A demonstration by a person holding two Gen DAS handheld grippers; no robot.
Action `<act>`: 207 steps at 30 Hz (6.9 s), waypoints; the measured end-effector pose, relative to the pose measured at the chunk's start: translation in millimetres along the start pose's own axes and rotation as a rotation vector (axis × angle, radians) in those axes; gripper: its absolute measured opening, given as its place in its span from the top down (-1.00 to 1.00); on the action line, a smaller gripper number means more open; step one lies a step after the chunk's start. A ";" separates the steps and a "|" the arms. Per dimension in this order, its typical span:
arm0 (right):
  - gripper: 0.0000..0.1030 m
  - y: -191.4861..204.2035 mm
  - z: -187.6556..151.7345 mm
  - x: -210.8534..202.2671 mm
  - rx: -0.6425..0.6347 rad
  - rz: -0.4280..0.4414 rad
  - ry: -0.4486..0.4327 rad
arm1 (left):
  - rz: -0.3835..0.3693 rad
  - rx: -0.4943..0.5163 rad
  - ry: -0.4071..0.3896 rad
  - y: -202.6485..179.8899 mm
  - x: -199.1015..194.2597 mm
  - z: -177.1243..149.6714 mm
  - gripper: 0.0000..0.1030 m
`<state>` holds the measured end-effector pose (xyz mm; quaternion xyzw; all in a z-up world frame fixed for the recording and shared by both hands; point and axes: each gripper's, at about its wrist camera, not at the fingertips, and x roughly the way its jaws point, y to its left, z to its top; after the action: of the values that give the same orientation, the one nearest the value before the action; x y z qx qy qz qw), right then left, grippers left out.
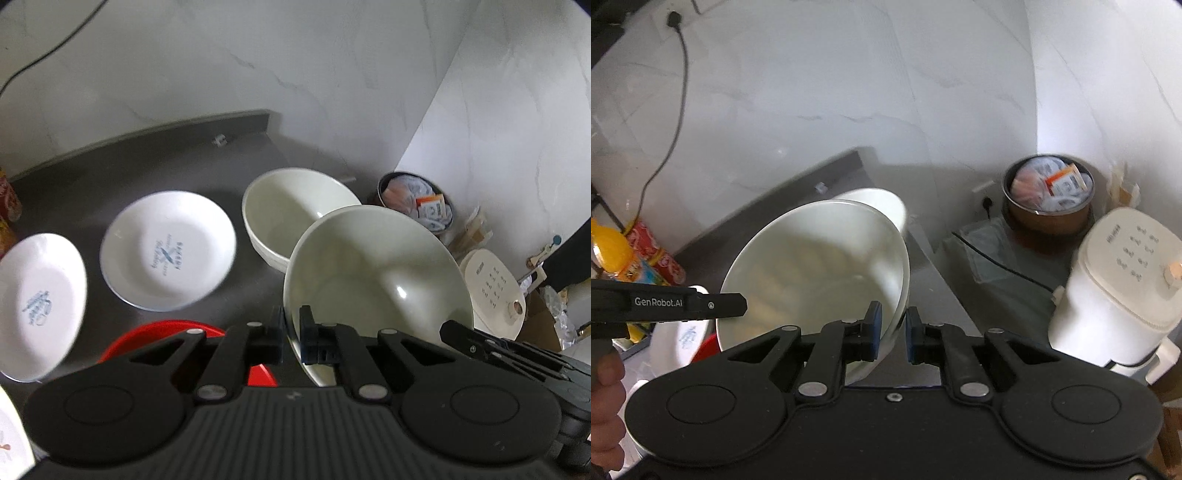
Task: Organize plates and bowls
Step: 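Lift the cream bowl with both grippers and lower it into the red bowl, then open both grippers and release the cream bowl, then move both grippers to the smaller white bowl and close on its rim, then lift the white bowl with both grippers and carry it over the stacked bowls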
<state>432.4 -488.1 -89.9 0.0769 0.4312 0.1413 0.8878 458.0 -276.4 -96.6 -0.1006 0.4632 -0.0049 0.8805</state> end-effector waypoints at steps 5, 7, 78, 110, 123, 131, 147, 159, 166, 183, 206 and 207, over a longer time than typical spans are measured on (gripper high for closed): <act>0.74 23.5 4.0 -8.0 -0.031 0.023 -0.031 | 0.015 -0.017 -0.026 20.3 -16.5 2.6 0.87; 0.74 34.1 4.1 -10.6 -0.040 0.034 -0.043 | 0.017 -0.023 -0.038 30.0 -23.2 2.7 0.87; 0.88 137.1 -66.0 46.6 -0.215 -0.089 0.159 | 0.000 -0.166 0.178 148.7 -15.9 -55.5 0.34; -0.93 128.8 -38.7 -2.9 0.056 -0.242 -0.045 | -0.079 -0.001 0.042 155.2 -32.1 -19.7 -0.56; -0.96 72.7 -16.1 19.7 0.154 -0.218 -0.028 | -0.030 0.021 0.058 114.0 3.2 5.3 -0.58; -0.96 34.2 9.5 44.9 0.140 -0.141 0.001 | 0.009 -0.001 0.060 84.2 33.2 25.0 -0.58; -0.09 -8.4 43.0 102.3 0.105 -0.024 0.108 | 0.055 -0.096 0.061 43.6 90.0 57.1 -0.46; 0.34 -25.5 51.4 137.3 0.126 0.001 0.175 | 0.065 -0.147 0.115 41.2 135.9 66.0 0.22; 0.54 -29.2 54.7 151.8 0.131 -0.012 0.195 | 0.062 -0.188 0.124 45.8 150.1 63.6 0.46; 0.71 -19.9 54.5 147.4 0.077 -0.004 0.164 | 0.002 -0.243 0.112 51.5 143.4 63.6 0.79; 0.71 40.5 53.6 94.3 -0.041 0.083 0.052 | 0.030 -0.265 -0.039 81.8 57.3 50.2 0.78; 0.71 44.2 52.7 92.0 -0.048 0.084 0.048 | 0.030 -0.265 -0.042 84.2 52.9 48.9 0.78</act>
<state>519.8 -417.8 -114.4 0.0702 0.4453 0.1907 0.8720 521.0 -190.8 -128.1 -0.2093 0.4425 0.0715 0.8691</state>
